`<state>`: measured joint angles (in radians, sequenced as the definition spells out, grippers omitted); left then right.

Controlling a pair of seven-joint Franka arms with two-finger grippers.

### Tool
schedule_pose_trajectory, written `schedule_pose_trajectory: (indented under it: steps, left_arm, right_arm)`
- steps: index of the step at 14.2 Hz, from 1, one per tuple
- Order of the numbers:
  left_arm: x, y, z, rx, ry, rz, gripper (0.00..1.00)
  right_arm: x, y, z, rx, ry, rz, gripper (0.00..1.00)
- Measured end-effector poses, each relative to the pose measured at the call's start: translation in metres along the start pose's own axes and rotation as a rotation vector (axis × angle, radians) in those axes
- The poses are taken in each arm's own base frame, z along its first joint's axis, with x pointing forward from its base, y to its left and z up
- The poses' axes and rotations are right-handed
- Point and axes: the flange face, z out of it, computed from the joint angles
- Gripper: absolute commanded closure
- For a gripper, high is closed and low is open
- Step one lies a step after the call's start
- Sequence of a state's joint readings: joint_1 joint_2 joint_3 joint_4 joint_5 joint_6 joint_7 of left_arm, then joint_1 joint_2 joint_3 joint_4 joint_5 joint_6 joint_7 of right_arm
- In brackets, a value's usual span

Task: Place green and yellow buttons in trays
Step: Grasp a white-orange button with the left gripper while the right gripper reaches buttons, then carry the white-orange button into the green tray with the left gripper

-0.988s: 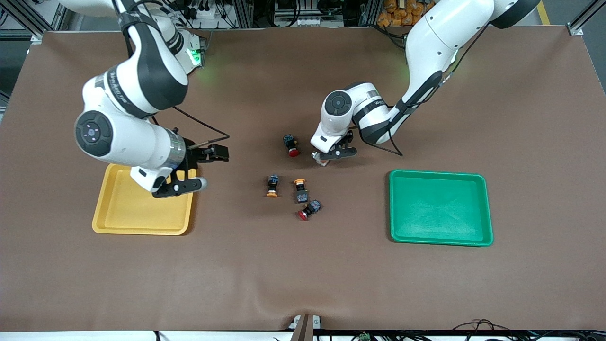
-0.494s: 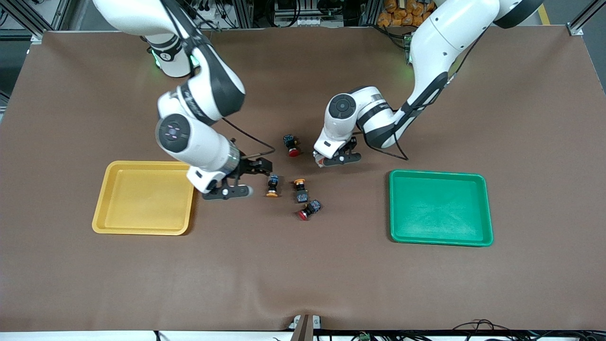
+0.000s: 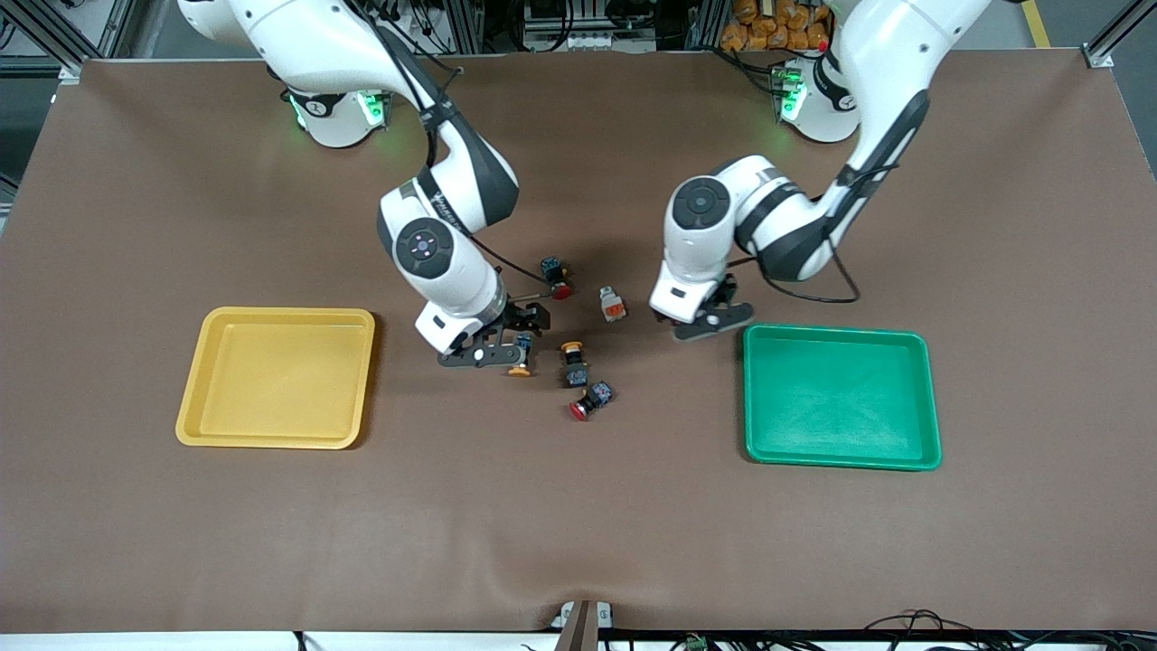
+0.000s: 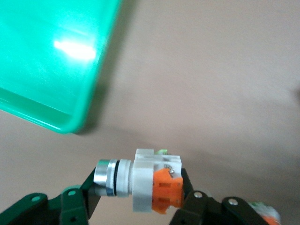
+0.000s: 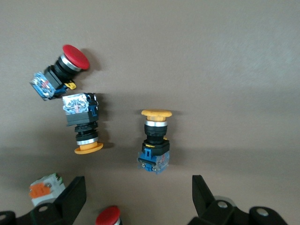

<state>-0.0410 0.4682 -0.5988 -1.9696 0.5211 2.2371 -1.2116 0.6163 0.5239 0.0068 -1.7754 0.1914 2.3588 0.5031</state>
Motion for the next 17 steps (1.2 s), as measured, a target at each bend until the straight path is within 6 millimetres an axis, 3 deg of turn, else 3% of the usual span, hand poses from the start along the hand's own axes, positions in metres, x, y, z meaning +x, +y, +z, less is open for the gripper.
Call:
schedule_pose_trajectory:
  steps: [5, 7, 8, 10, 12, 13, 17]
  left_arm:
    - [0.092, -0.099, 0.019, 0.022, -0.028, 0.035, 1.00]
    - [0.114, -0.131, 0.031, 0.039, -0.031, 0.058, 1.00]
    - [0.121, -0.143, 0.038, 0.056, -0.023, 0.066, 1.00]
    - [0.129, -0.158, 0.051, 0.079, -0.015, 0.073, 1.00]
    - [0.134, -0.164, 0.058, 0.078, -0.021, 0.067, 1.00]
    - [0.138, -0.166, 0.060, 0.075, -0.024, 0.062, 1.00]
    - [0.165, -0.200, 0.081, 0.056, -0.047, 0.076, 1.00]
  right_arm:
    - [-0.021, -0.015, 0.049, -0.117, 0.064, 0.069, 0.05]
    - [-0.020, -0.012, 0.065, -0.138, 0.102, 0.090, 0.25]
    - [-0.019, -0.011, 0.072, -0.136, 0.110, 0.104, 0.28]
    - [-0.018, -0.010, 0.076, -0.131, 0.121, 0.140, 0.52]
    - [-0.018, -0.011, 0.076, -0.125, 0.128, 0.158, 0.92]
    - [-0.018, -0.011, 0.076, -0.126, 0.129, 0.161, 1.00]
    - [-0.009, -0.004, 0.062, -0.161, 0.112, 0.168, 1.00]
